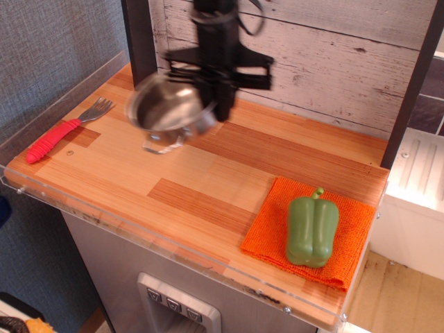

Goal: Place the pot on the right side of the spatula

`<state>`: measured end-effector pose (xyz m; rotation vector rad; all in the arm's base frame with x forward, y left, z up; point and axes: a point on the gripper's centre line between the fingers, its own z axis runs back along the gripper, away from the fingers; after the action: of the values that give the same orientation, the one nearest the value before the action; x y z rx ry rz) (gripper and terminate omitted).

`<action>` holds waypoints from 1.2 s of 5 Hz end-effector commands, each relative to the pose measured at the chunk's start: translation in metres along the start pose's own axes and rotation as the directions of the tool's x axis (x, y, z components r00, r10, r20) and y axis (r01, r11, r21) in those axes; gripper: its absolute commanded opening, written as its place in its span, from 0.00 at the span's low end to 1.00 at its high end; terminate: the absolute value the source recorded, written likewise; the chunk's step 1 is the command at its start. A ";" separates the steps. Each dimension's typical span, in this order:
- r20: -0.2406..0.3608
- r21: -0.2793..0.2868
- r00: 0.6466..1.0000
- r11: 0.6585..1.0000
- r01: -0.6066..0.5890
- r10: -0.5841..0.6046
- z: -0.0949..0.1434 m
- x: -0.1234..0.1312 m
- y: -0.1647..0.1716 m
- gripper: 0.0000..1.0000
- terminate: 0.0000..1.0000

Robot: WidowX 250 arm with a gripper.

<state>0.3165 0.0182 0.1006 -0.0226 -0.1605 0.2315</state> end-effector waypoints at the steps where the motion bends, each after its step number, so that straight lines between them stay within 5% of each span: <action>1: -0.021 0.065 0.997 0.995 -0.072 0.073 -0.002 -0.038 0.065 0.00 0.00; 3: -0.056 0.091 0.987 0.985 -0.143 0.149 -0.023 -0.045 0.112 0.00 0.00; 6: -0.064 0.097 0.993 0.991 -0.091 0.097 -0.045 -0.007 0.084 0.00 0.00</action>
<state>0.2960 0.0960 0.0382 0.0463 -0.0397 0.3286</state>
